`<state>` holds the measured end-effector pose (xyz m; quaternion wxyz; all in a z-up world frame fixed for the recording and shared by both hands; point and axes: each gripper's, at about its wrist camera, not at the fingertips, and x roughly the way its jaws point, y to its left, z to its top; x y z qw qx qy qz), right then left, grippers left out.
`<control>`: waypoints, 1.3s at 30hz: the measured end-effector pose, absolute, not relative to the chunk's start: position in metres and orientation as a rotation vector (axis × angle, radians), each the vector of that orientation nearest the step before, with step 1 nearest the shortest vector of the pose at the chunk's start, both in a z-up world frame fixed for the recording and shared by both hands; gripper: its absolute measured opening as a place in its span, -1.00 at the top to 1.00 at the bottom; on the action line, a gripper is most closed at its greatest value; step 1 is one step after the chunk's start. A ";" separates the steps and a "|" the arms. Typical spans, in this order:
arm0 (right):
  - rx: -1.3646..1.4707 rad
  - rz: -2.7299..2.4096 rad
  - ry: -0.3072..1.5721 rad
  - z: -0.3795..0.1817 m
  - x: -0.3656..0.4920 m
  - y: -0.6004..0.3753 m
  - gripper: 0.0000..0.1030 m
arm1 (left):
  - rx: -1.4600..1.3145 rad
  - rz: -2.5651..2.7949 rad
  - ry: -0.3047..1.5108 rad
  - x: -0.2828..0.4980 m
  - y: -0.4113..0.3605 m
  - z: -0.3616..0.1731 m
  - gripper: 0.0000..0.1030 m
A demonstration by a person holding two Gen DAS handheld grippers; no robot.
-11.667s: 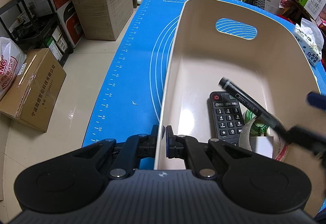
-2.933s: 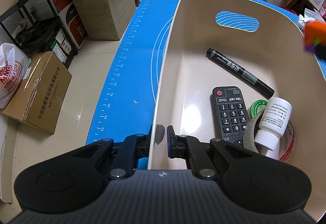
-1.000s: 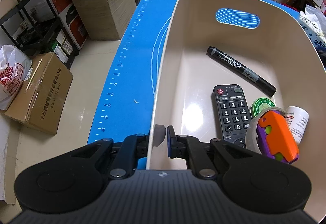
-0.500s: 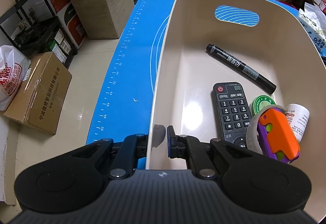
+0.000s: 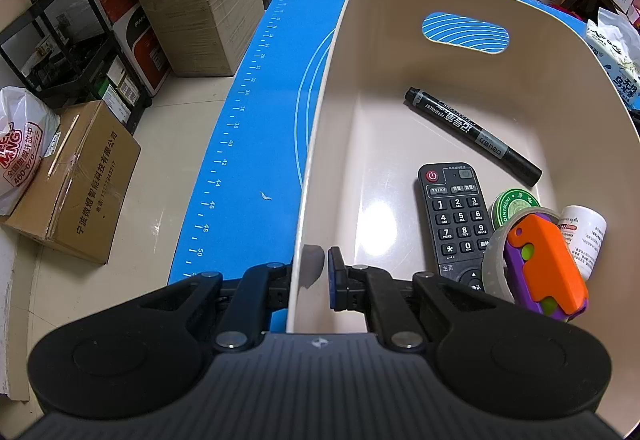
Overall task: Organize rigid objects
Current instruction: 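Grasp the keys by their ring with the right gripper, then lift and carry the keys with the right gripper over the bin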
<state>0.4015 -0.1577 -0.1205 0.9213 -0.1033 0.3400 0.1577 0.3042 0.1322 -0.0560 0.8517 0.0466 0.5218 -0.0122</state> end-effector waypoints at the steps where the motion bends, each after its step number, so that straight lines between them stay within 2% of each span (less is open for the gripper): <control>1: -0.239 0.324 0.691 -0.121 0.400 -0.155 0.25 | 0.099 -0.026 1.098 0.304 0.132 -0.056 0.80; 23: -0.292 0.249 0.641 -0.132 0.394 -0.146 0.24 | 0.100 -0.025 1.097 0.304 0.133 -0.057 0.79; 39: -0.248 0.249 0.395 -0.034 0.342 -0.143 0.24 | 0.084 -0.026 1.099 0.304 0.134 -0.057 0.79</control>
